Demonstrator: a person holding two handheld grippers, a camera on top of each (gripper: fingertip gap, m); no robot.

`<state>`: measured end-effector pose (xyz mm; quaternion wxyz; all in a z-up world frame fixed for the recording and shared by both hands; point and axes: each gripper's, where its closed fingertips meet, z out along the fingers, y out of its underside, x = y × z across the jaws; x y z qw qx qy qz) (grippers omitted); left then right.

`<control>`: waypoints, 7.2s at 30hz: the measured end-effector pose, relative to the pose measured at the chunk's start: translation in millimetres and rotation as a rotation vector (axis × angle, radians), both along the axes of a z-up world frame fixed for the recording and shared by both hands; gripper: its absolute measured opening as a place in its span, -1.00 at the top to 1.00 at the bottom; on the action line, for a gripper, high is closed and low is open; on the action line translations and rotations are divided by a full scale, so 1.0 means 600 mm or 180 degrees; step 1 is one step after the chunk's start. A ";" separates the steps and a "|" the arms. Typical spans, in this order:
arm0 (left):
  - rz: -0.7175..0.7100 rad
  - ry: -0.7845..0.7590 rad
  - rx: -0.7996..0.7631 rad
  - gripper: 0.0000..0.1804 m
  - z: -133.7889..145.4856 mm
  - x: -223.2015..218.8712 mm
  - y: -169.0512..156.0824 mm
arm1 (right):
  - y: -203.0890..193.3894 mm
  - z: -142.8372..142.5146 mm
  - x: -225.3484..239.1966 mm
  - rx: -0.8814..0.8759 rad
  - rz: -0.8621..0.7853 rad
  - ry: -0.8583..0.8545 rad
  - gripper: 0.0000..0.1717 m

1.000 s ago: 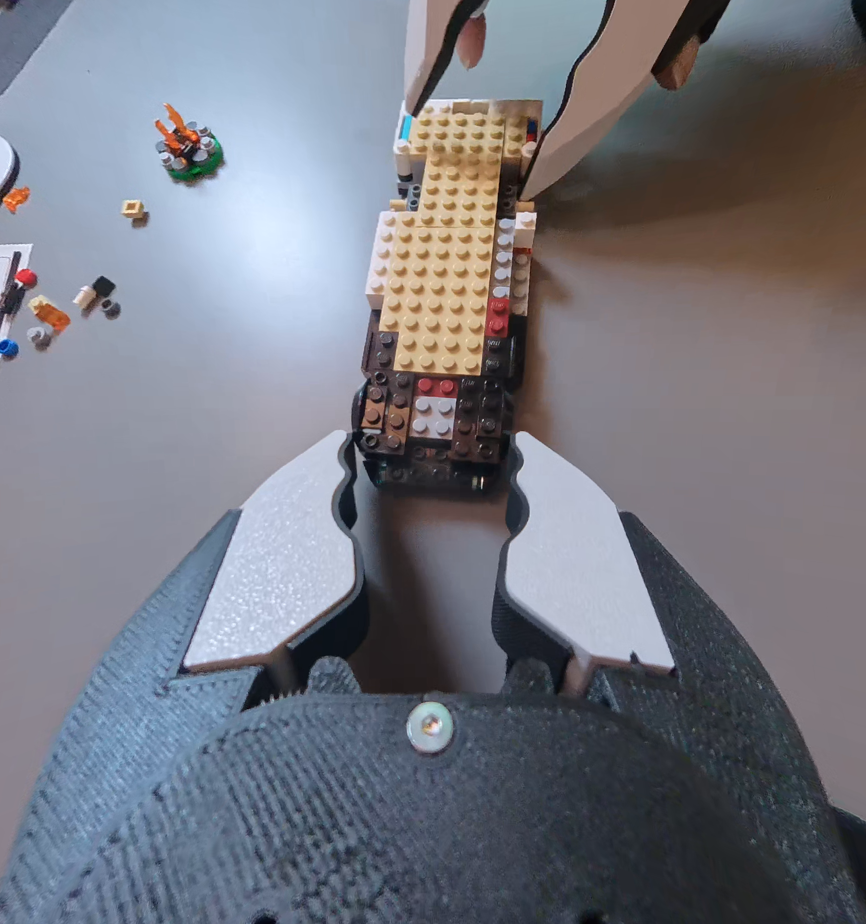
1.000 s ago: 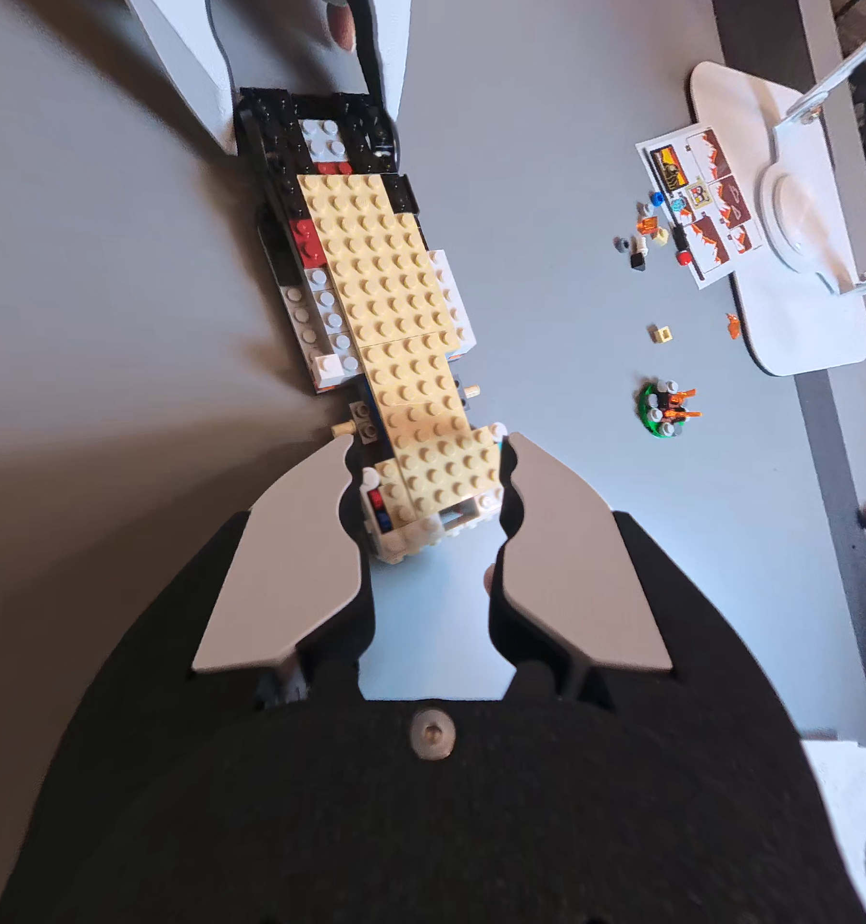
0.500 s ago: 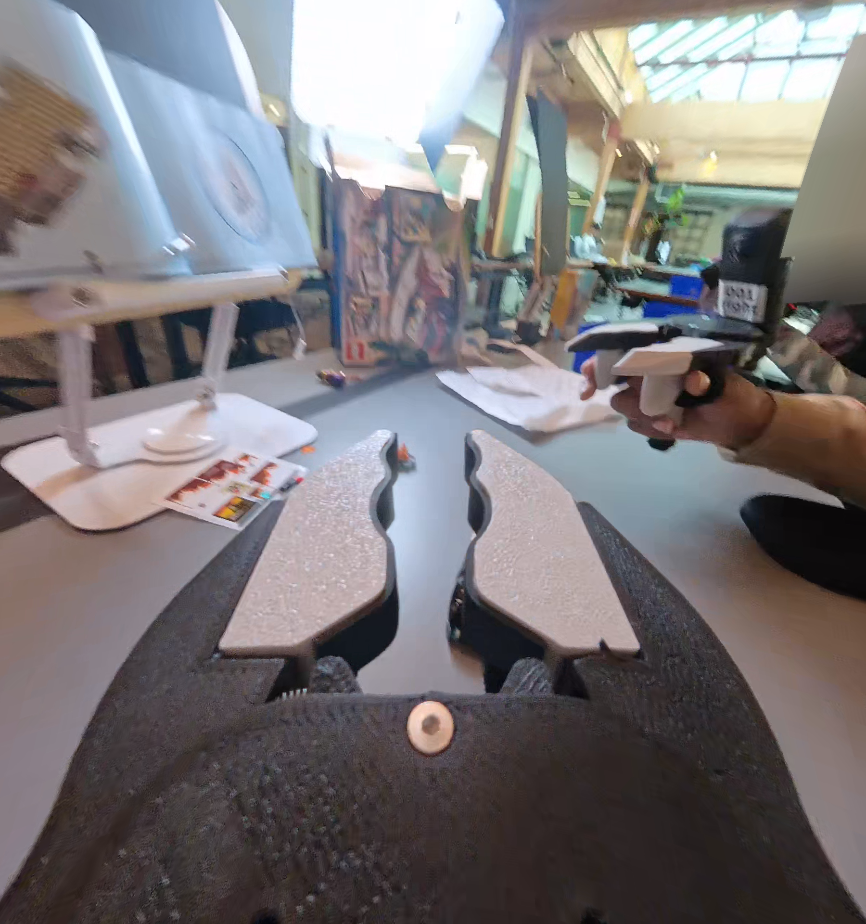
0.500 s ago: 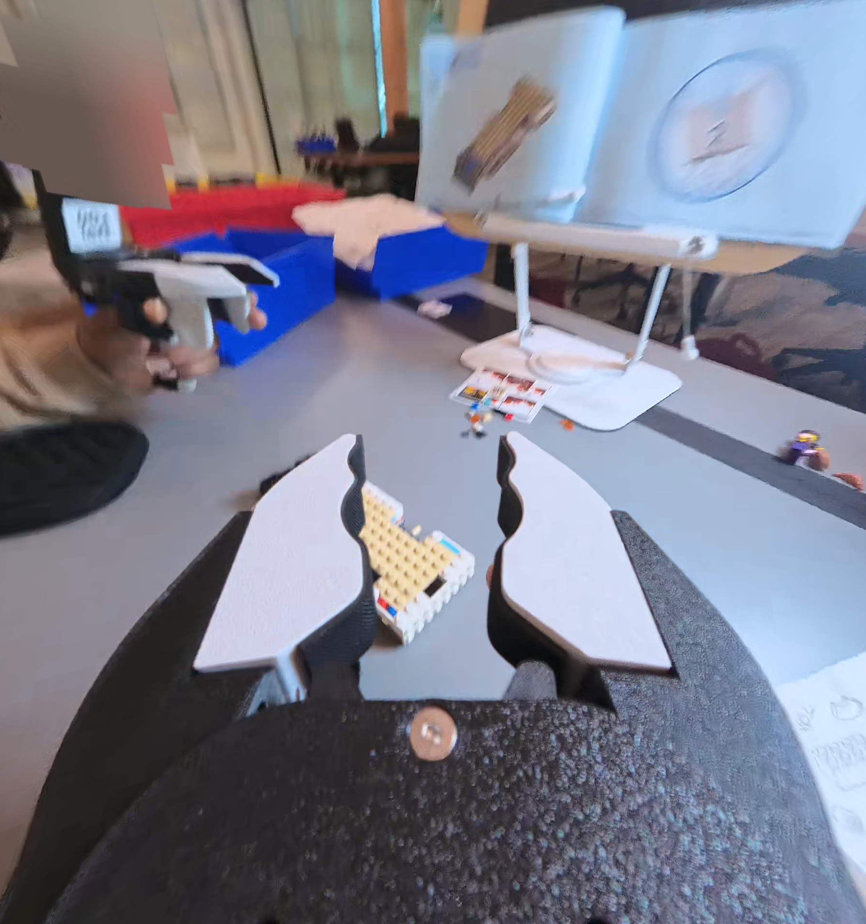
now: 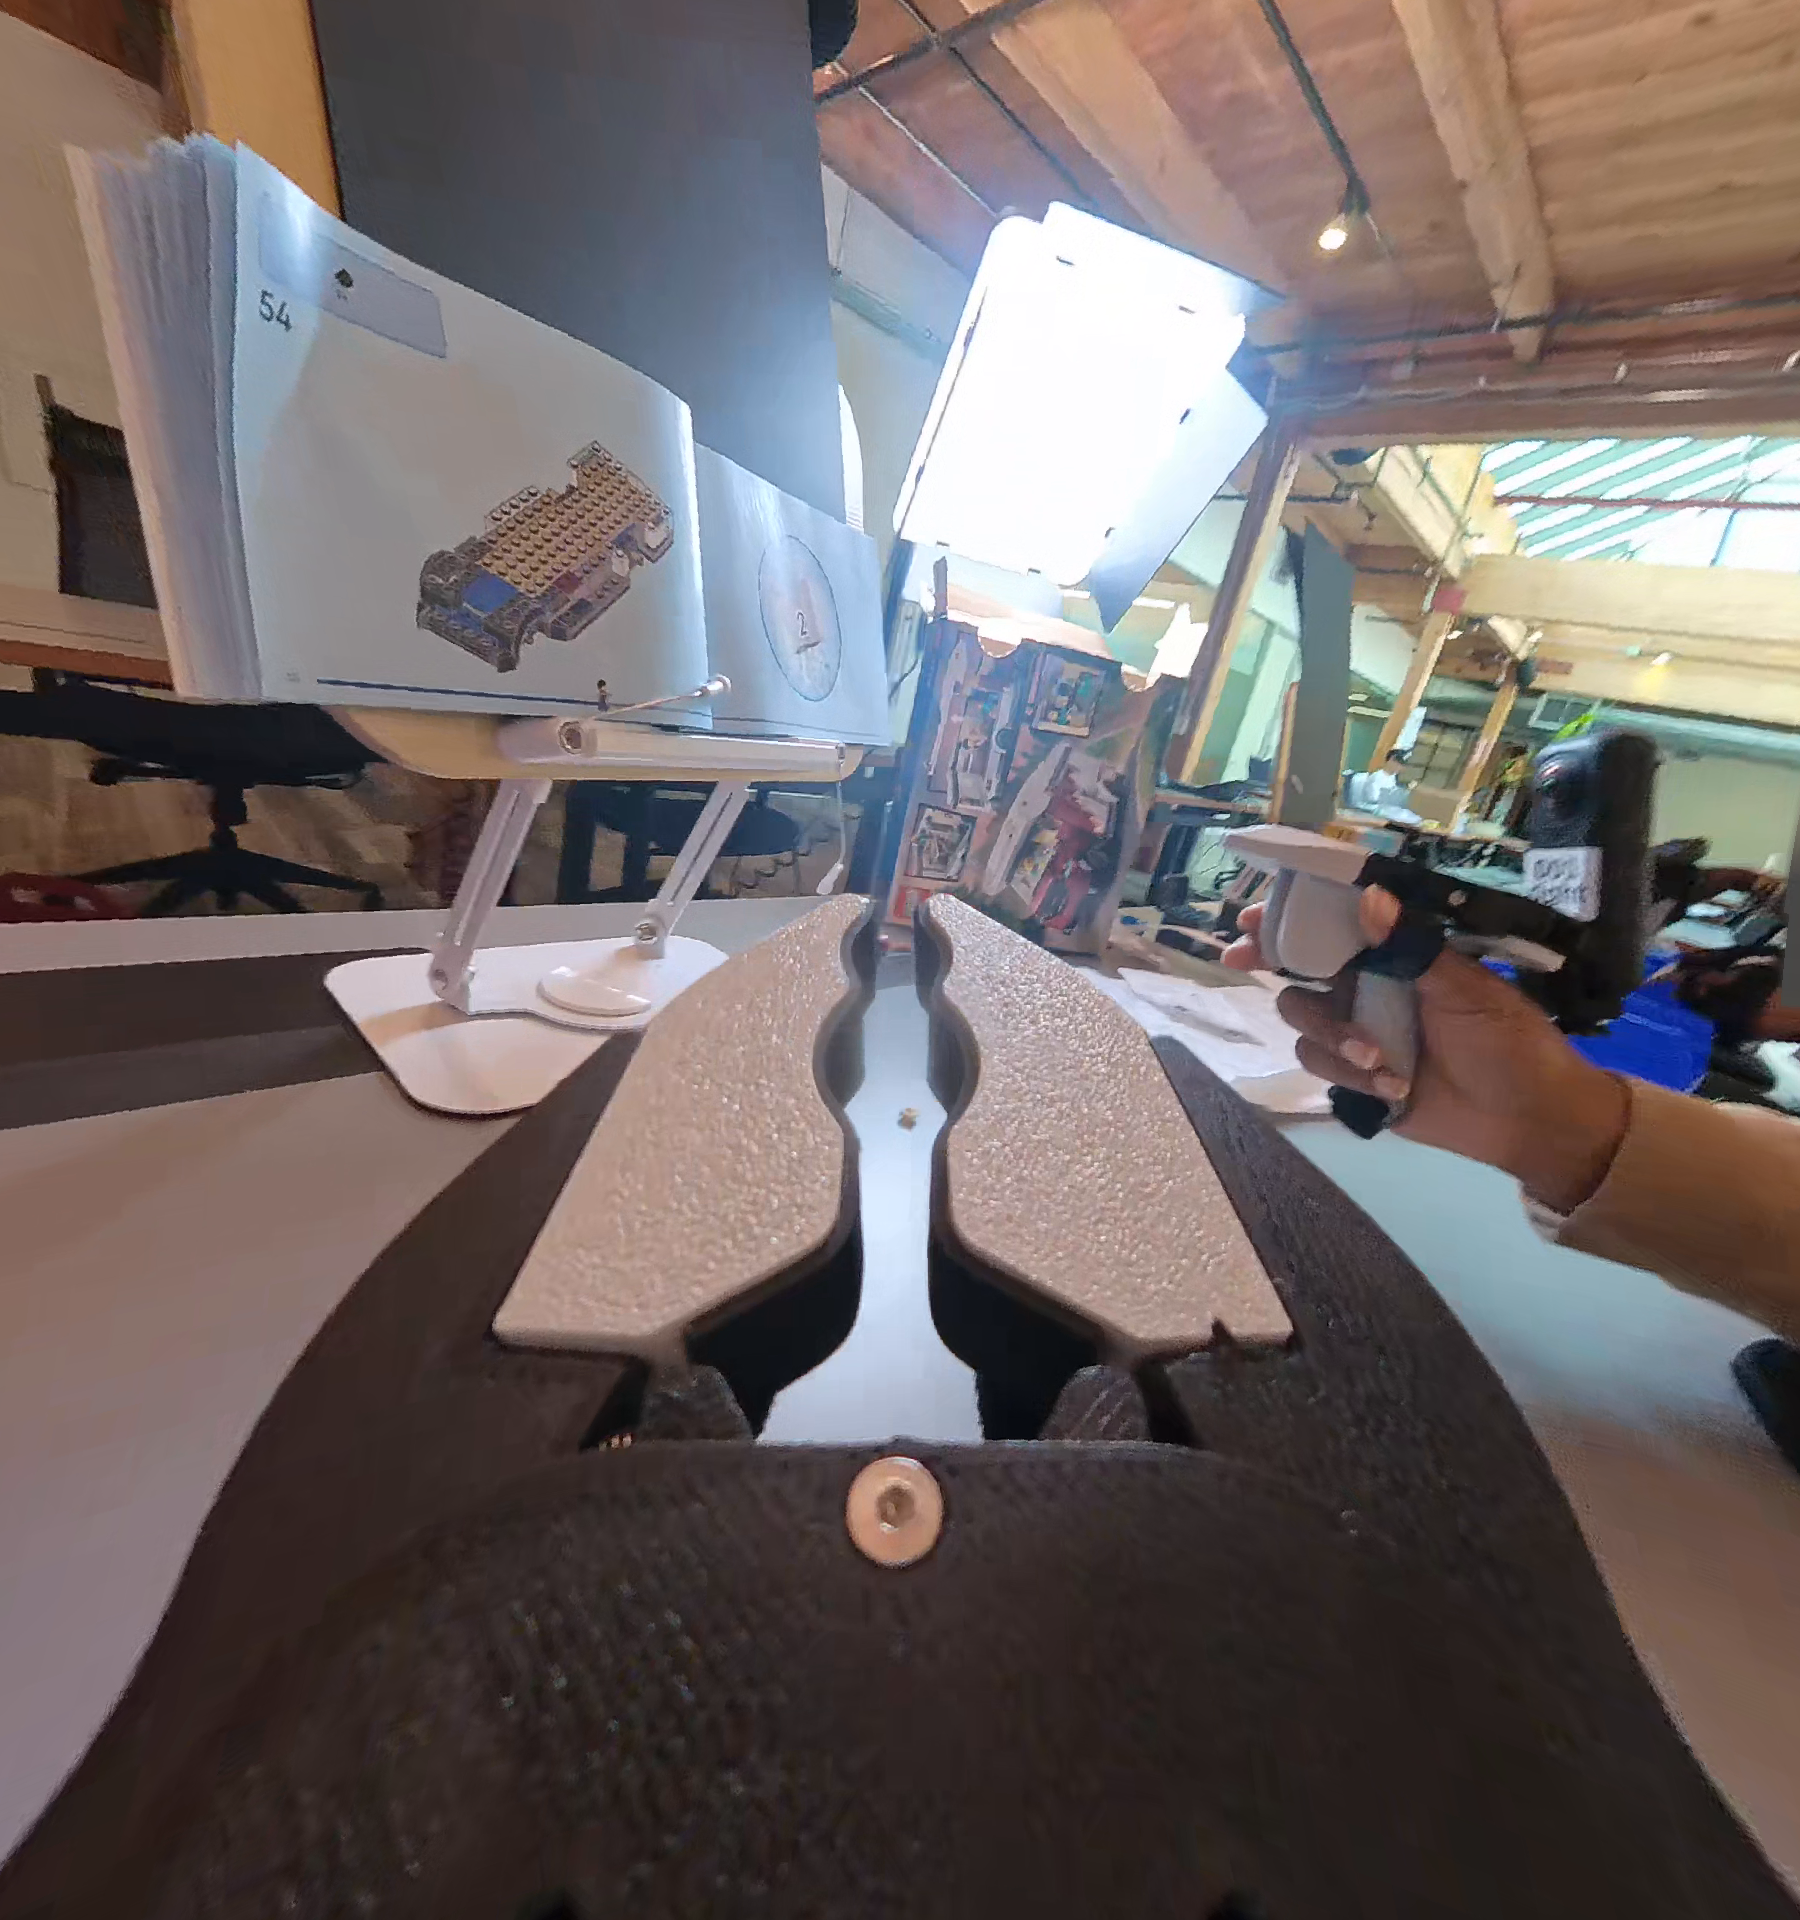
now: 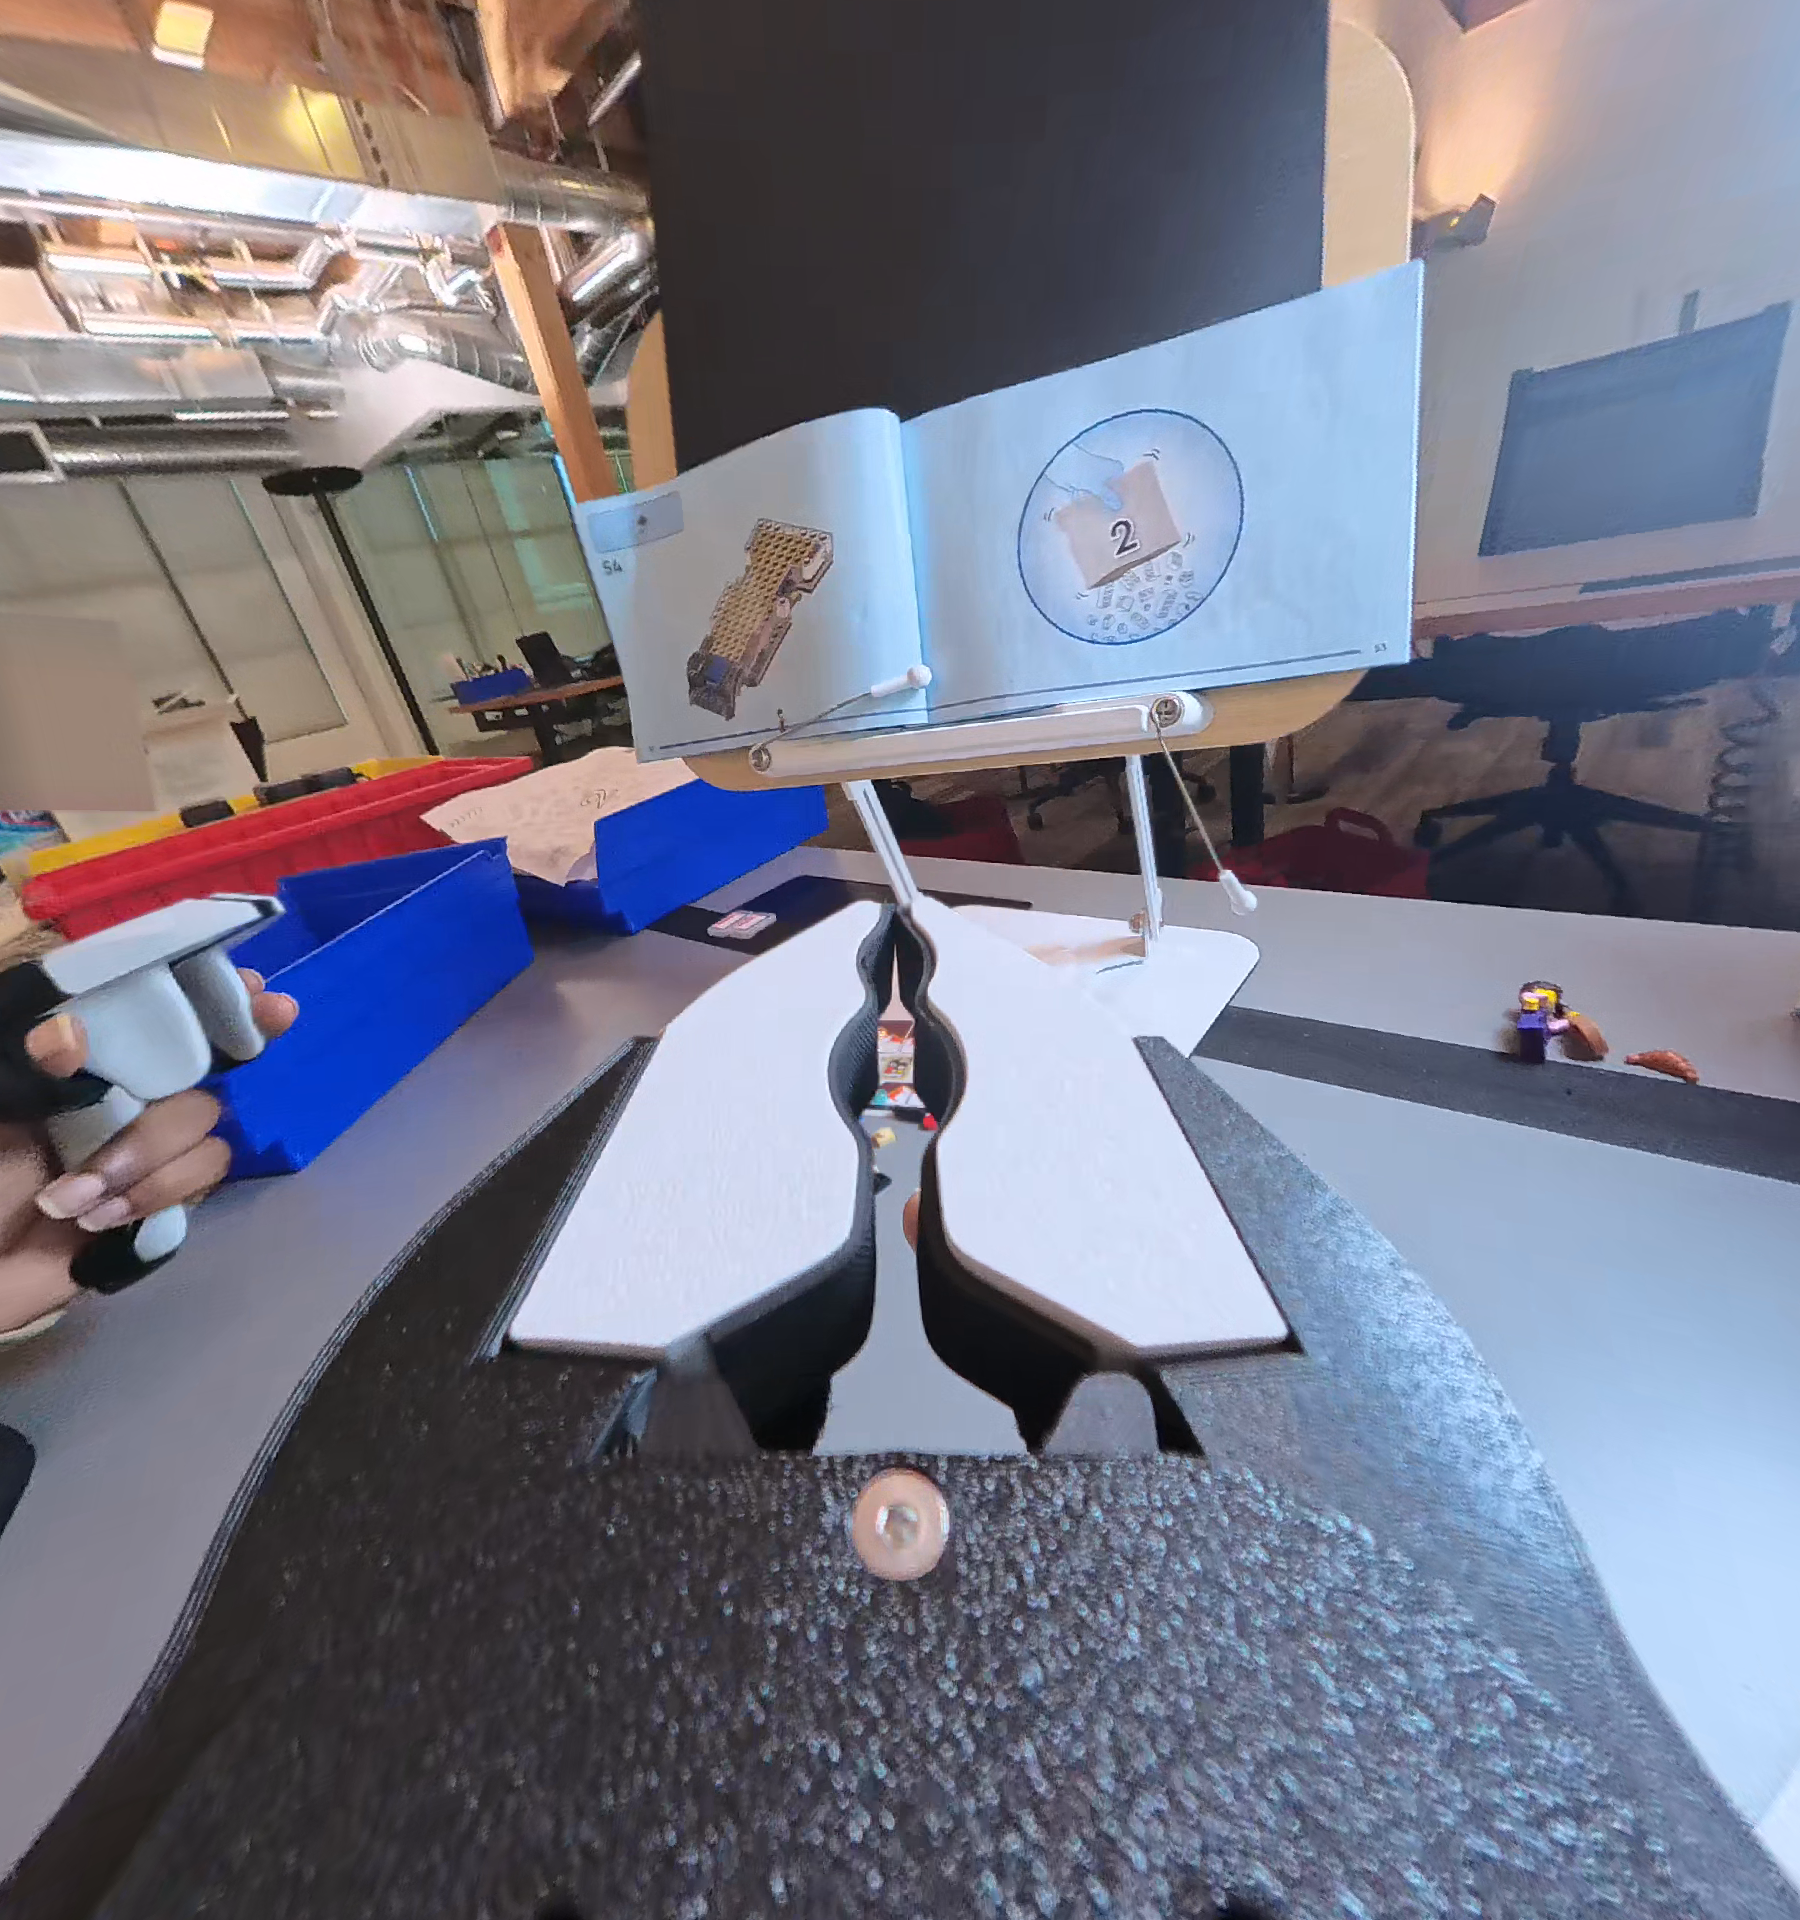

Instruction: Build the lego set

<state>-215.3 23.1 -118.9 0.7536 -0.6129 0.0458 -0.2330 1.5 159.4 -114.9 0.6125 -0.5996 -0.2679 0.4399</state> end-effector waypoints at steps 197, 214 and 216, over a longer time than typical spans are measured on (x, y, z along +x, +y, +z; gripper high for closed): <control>-0.0521 0.3387 -0.4862 1.00 -0.135 -0.498 -0.144 | -0.156 -0.102 0.054 0.0823 0.0225 -0.1113 0.51; 0.1757 0.1583 -0.5394 0.68 -0.235 -0.658 -0.077 | -0.169 -0.100 0.052 0.0848 0.0276 -0.1127 0.52; 0.2040 0.1241 -0.5231 0.63 -0.241 -0.669 -0.068 | -0.170 -0.100 0.051 0.0806 0.0300 -0.1095 0.52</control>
